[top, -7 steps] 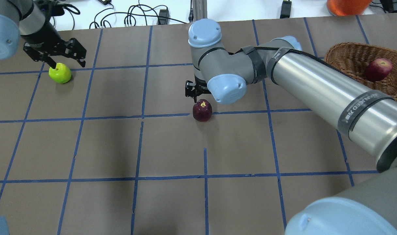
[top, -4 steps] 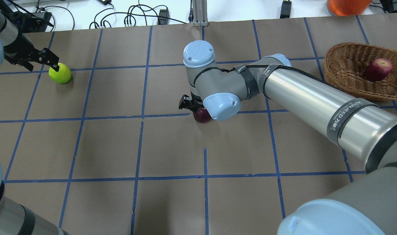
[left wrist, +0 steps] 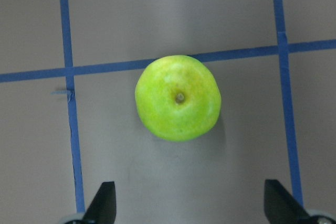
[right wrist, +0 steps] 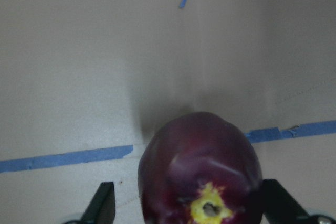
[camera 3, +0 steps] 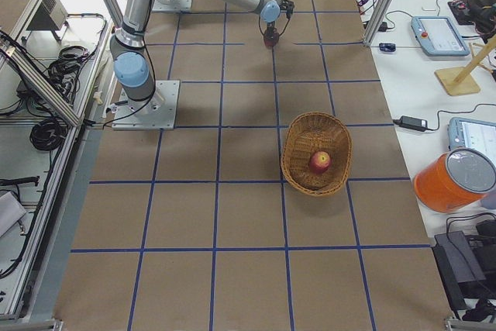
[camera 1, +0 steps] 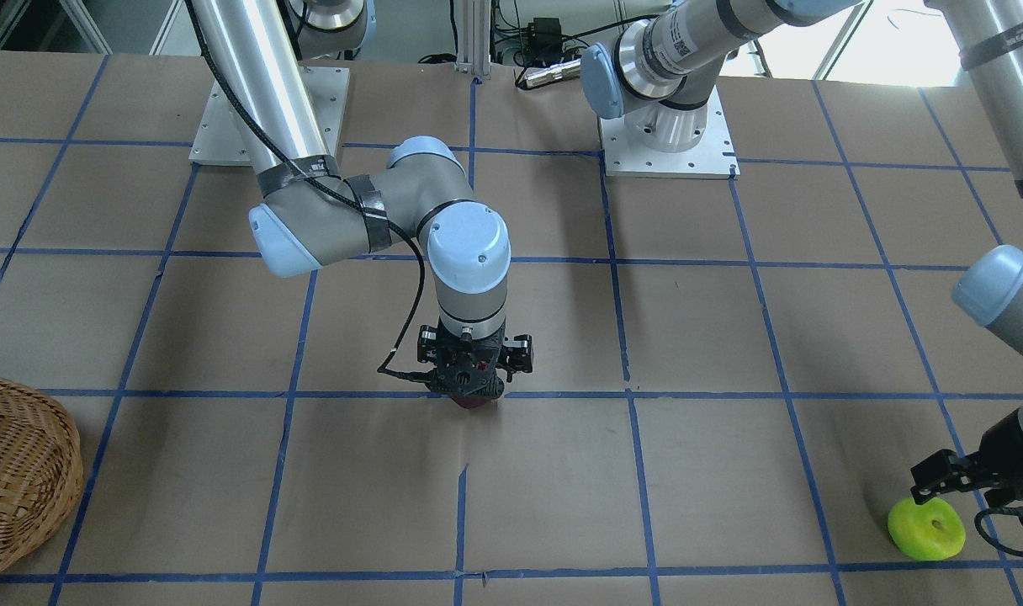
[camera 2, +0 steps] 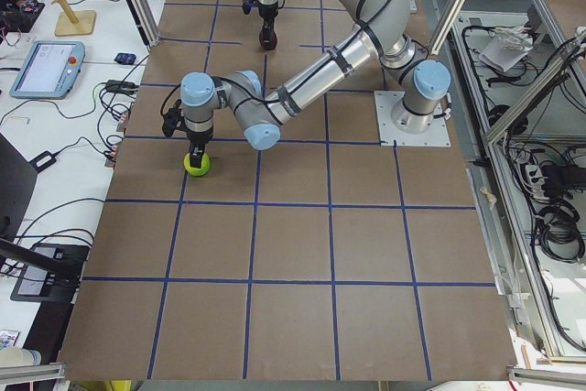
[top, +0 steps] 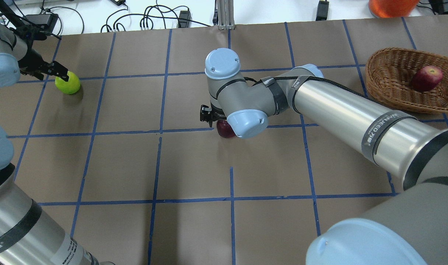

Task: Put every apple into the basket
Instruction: 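Carry the dark apple into the basket while the left gripper grasps the green apple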

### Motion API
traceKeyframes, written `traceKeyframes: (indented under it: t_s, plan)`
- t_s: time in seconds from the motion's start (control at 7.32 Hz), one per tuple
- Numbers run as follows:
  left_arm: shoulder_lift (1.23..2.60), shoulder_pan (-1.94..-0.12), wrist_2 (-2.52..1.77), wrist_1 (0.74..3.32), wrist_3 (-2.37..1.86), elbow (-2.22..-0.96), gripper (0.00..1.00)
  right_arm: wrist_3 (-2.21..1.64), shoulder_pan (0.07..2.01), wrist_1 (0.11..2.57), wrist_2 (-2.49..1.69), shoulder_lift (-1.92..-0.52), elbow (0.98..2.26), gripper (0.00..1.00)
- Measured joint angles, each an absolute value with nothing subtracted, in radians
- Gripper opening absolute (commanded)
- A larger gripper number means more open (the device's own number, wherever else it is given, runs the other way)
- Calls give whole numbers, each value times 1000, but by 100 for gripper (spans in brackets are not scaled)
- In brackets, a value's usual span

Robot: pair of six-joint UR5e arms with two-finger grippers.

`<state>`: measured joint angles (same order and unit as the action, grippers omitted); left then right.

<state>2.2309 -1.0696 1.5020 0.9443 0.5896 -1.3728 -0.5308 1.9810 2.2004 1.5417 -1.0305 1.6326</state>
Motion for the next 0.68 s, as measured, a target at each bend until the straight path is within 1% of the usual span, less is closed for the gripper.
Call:
traceKeyframes:
  t_s: [0.27,0.41,0.55,0.68]
  plan:
    - [2295,-1075,1498,923,589,-1348,100,-521,1978,2213,1534,-1023,1636,99]
    - [2312,-1082,1497,911,584,-1345,100,-519,1976,2231,1535,-1019,1638,33]
    - [2321,-1089,1496,905,577,-1344,100,-516,1973,2267,1552,-1016,1641,11]
    - [2327,-1093,1496,902,574,-1339,77,-513,1965,2292,1584,-1018,1638,6]
